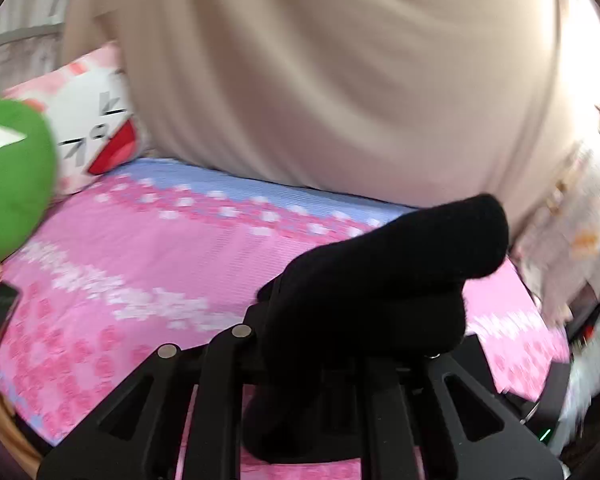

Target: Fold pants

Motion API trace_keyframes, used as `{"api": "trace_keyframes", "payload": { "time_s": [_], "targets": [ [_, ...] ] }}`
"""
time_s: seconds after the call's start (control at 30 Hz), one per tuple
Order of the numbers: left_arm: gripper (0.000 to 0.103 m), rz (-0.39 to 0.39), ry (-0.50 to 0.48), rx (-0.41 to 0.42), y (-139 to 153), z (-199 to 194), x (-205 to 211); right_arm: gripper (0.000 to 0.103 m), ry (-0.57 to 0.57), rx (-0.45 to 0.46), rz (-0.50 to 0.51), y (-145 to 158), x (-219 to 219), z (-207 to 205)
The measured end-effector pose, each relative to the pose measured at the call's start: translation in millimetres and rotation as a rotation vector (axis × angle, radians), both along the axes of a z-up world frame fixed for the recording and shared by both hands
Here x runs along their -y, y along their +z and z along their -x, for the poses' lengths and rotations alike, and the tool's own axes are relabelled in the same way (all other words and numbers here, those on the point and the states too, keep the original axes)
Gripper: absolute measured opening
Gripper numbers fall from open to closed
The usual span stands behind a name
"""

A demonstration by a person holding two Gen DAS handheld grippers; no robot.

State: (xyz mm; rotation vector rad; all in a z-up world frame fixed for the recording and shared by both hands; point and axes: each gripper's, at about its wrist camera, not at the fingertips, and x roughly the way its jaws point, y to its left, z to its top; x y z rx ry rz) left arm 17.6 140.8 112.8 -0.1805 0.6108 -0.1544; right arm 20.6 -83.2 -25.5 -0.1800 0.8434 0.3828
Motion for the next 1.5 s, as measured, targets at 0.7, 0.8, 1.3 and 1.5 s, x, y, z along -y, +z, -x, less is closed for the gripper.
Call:
{"api": "trace_keyframes", "payload": {
  "time_s": [0.7, 0.8, 1.3, 1.5],
  "targets": [
    [0.013, 0.1, 0.023, -0.042, -11, -6, -49, 0.047, 0.178, -0.122, -0.157, -32, -99, -55],
    [0.013, 0.083, 0.014, -0.044, -11, -5, -44, 0.056, 0.167, -0.174, -0.301, -13, -74, -46],
    [0.014, -0.06, -0.131, -0.065, -11, 10, 41, 0.005, 0.108, -0.034, -0.433, 50, -9, -68],
    [0.02, -0.088, -0.347, -0.073, -19, 23, 124, 0.01, -0.076, 0.156, -0.389, 116, 94, -66]
  ]
}}
